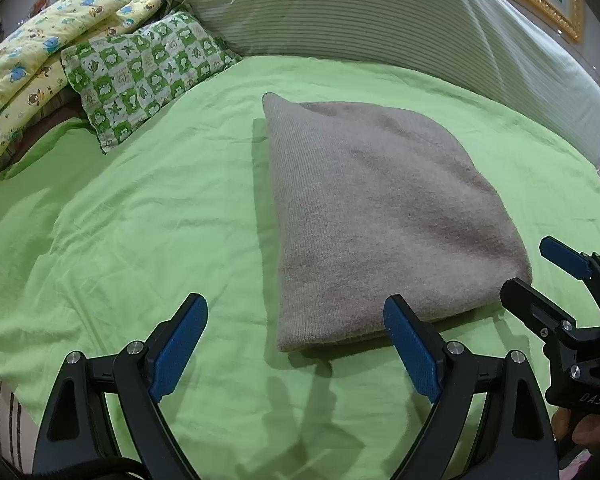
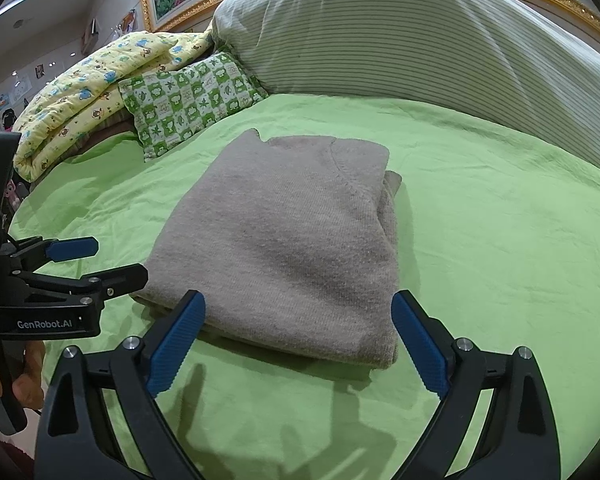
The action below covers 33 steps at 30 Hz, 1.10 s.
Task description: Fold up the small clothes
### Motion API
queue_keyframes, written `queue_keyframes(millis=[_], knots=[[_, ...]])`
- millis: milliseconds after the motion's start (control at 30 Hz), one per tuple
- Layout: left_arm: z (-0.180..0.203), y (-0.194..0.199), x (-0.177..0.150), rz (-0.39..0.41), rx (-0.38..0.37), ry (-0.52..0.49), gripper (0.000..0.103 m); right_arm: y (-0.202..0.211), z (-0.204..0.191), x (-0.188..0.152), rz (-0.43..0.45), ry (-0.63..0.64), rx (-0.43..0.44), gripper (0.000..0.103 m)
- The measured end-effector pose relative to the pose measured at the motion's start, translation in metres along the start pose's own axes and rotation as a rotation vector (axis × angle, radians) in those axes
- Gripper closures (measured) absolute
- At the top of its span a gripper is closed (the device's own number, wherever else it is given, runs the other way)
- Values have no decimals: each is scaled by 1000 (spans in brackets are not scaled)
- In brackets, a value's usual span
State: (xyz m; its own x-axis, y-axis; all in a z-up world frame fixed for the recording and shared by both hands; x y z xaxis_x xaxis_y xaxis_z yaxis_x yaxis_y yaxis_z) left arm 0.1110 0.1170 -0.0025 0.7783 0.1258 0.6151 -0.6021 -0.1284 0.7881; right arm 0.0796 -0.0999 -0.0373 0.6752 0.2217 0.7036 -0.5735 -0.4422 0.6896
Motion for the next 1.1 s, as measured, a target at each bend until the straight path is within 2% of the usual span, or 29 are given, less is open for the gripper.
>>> queue_keyframes(millis=[633,1100], knots=[[2,-4,2,-20,-25,-28,13,0,8,2,-4,-16,-8,8],[0,-6,5,-24,-15,-43,13,1,13,9,1,-32,1,8]])
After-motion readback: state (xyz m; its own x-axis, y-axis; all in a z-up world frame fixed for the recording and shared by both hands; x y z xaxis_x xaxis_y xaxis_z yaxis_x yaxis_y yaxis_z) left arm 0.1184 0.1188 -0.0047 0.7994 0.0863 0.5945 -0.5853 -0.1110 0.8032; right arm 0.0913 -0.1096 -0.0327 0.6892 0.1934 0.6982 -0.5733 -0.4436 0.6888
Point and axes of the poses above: each gripper's, at about its wrist camera, not at the fingertips, and y roughly against the way its jaws point, z to its right, x to its top, the point moved 6 cm from there along -y, roughly the way its jaws point, and after that the axes turned 2 degrees about x, right-handed, at the moved point
